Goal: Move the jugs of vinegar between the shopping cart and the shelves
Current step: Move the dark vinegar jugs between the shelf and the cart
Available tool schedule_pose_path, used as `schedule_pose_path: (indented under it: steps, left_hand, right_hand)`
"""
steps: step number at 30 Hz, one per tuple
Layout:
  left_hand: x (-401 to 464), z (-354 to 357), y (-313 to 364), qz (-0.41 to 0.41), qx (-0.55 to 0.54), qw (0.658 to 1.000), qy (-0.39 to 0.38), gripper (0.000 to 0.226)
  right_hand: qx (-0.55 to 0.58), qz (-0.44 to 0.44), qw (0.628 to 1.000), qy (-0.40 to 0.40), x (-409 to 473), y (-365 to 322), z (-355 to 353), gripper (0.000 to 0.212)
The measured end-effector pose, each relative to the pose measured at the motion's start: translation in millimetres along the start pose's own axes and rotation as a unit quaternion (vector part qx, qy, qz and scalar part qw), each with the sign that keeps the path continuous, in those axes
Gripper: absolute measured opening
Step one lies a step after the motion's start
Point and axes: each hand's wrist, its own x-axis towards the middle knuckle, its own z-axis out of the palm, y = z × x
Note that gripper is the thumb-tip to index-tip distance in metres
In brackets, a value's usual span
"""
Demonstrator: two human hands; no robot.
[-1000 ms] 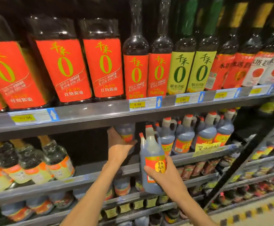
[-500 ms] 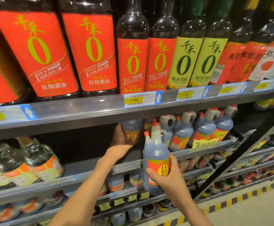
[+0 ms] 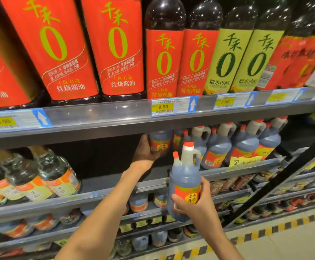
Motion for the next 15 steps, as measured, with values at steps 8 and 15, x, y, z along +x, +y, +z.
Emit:
schedule_pose_path:
  steps: [8,15]
  left_hand:
    - [1.3,1.8,2.0,-0.023,0.010,1.000,0.011,0.086]
    - [-12.4,-24.6,-4.7,0.017,0.018,1.000,0.001,0.068]
  right_hand:
    - [0.009,-0.033,0.999,0.008,0.6,-1.4,6.6,0.085]
    - [-0.003,-0.080,0.997,0.000,11.8,-21.3,23.4,0.090]
